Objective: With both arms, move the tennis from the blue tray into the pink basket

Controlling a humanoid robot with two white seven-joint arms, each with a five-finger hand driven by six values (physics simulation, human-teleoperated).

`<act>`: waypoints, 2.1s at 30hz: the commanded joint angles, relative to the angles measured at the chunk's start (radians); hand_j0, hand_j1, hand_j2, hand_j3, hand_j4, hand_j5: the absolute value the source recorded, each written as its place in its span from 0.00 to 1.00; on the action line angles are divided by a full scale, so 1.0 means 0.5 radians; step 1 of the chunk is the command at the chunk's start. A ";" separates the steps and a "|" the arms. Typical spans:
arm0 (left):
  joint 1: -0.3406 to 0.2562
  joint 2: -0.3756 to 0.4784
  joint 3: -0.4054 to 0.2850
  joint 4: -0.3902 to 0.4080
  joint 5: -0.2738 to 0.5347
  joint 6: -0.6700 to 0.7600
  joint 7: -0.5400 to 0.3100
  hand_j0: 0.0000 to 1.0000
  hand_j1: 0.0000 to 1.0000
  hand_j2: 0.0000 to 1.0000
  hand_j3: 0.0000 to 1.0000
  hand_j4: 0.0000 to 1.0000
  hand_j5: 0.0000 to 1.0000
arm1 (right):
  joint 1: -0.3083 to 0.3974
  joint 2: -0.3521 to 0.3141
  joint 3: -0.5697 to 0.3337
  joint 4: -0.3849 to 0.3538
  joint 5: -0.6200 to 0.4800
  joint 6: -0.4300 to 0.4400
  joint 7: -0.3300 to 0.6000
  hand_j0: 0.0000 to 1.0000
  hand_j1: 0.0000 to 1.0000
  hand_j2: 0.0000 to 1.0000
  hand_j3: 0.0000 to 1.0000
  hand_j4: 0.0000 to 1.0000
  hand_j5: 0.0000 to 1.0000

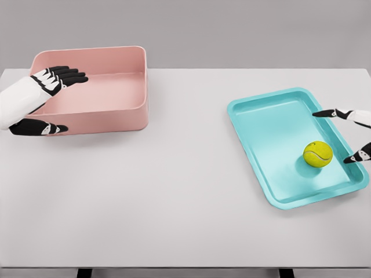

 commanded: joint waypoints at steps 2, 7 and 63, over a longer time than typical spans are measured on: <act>0.000 0.002 0.001 -0.001 0.014 0.003 0.001 1.00 1.00 1.00 1.00 1.00 1.00 | -0.009 0.064 0.048 0.068 0.043 0.006 0.000 0.99 0.99 0.99 0.99 0.99 0.99; 0.000 0.005 0.001 0.008 0.014 0.003 0.001 1.00 1.00 1.00 1.00 1.00 1.00 | -0.025 0.125 0.134 0.071 0.095 0.006 0.000 0.99 0.99 0.99 0.99 0.99 0.99; -0.006 -0.004 0.035 -0.008 0.017 0.003 0.001 1.00 1.00 1.00 1.00 1.00 1.00 | -0.209 0.266 0.352 0.307 0.260 0.006 0.000 0.84 0.84 0.84 0.84 0.84 0.84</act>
